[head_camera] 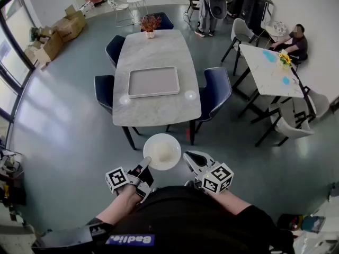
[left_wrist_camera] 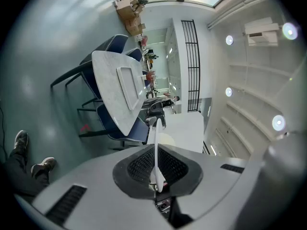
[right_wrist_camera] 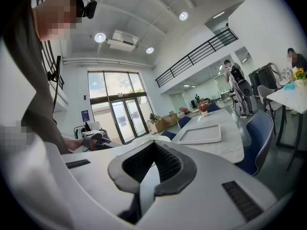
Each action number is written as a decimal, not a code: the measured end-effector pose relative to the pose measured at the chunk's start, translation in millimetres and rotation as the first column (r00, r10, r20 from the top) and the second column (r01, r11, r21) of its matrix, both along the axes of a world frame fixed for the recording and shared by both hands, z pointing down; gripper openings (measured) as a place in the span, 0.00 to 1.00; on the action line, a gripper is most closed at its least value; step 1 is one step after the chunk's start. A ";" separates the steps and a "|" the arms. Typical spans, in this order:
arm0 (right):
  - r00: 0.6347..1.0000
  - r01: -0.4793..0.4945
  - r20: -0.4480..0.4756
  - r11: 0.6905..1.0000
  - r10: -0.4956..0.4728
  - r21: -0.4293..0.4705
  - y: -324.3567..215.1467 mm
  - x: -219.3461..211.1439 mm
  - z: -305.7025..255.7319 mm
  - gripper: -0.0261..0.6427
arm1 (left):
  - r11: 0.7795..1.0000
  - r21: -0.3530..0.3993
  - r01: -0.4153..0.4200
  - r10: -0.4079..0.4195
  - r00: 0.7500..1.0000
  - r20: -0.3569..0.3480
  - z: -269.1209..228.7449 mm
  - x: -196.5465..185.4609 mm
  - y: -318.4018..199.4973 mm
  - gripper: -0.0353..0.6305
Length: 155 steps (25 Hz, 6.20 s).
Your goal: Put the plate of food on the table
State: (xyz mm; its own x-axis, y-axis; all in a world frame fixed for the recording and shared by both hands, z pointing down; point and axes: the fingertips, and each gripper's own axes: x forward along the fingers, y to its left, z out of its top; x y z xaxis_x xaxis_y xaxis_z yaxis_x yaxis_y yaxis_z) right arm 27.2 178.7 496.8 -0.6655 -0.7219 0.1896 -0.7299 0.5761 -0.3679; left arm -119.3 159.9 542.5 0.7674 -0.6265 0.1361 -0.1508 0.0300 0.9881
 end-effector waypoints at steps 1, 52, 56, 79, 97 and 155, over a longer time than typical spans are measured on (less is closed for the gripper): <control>1.000 0.001 0.000 1.000 -0.001 0.000 0.4 0.4 0.1 0.05 | 1.000 0.000 0.000 0.000 1.000 0.000 -0.1 0.8 0.4 0.08; 0.991 0.108 0.091 0.992 -0.102 -0.064 -6.6 81.4 21.5 0.06 | 0.980 0.022 0.199 -0.199 0.980 0.017 -9.7 43.7 -6.1 0.08; 0.992 0.101 0.080 0.993 -0.096 -0.063 -13.3 88.2 23.3 0.06 | 0.982 0.030 0.189 -0.189 0.982 0.008 -9.0 50.3 -15.5 0.08; 0.998 0.011 0.066 0.996 -0.004 -0.092 -122.4 42.2 23.4 0.06 | 0.995 0.008 0.097 -0.097 0.995 0.003 -0.2 16.1 -129.0 0.08; 0.992 -0.116 0.037 0.988 0.120 -0.103 -212.1 -29.0 17.8 0.06 | 0.999 0.012 -0.038 0.038 0.999 -0.014 4.2 -41.8 -232.0 0.08; 0.990 -0.139 0.007 0.966 0.144 -0.217 -349.5 68.2 46.3 0.05 | 0.986 -0.085 0.145 -0.134 0.983 0.125 138.7 -5.3 -491.5 0.08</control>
